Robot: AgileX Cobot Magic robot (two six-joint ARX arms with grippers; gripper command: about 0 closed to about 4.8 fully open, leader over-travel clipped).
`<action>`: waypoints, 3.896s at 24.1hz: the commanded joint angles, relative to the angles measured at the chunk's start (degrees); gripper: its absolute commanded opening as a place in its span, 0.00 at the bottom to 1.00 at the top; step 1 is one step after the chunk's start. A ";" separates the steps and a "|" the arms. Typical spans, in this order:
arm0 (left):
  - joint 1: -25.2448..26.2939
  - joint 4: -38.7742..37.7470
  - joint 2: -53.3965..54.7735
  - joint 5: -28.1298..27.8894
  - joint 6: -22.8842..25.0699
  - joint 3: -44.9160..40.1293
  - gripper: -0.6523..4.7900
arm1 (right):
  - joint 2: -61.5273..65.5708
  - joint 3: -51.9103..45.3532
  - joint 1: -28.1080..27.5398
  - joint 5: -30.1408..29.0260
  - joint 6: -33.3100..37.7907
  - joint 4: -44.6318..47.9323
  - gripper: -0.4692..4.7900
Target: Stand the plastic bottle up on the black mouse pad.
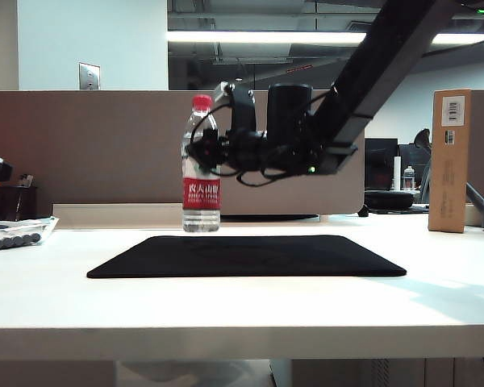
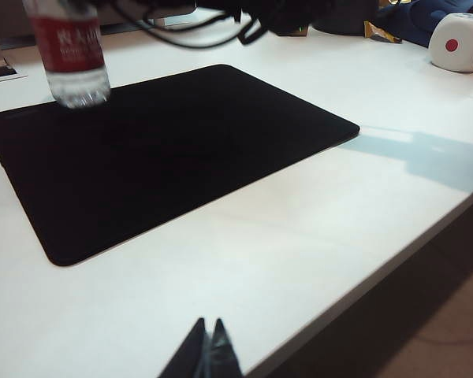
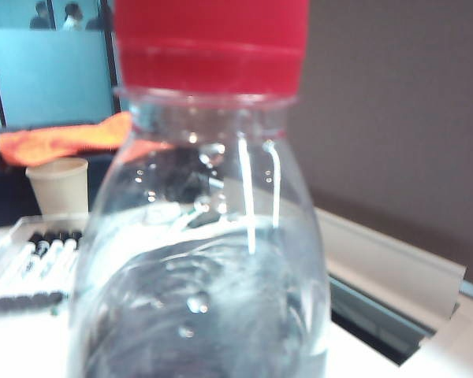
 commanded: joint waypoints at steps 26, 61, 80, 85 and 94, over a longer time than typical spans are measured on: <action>0.07 -0.50 0.00 0.20 0.02 0.17 0.12 | -1.16 -3.48 0.68 -0.11 -2.73 5.05 0.13; 0.07 -0.50 0.00 0.20 0.02 0.17 0.12 | -19.23 -3.39 -1.18 -0.39 0.61 -2.25 0.18; 30.12 -0.50 0.00 0.37 0.02 0.20 0.12 | -59.56 -3.45 -0.24 22.58 -9.62 -97.83 0.08; 41.81 -0.50 0.00 0.24 0.02 0.20 0.12 | -66.27 -3.50 -0.24 22.99 -11.80 -106.66 0.08; 42.86 5.44 0.00 0.22 0.02 0.20 0.12 | -72.52 -14.05 -0.24 18.14 -8.72 -96.26 0.08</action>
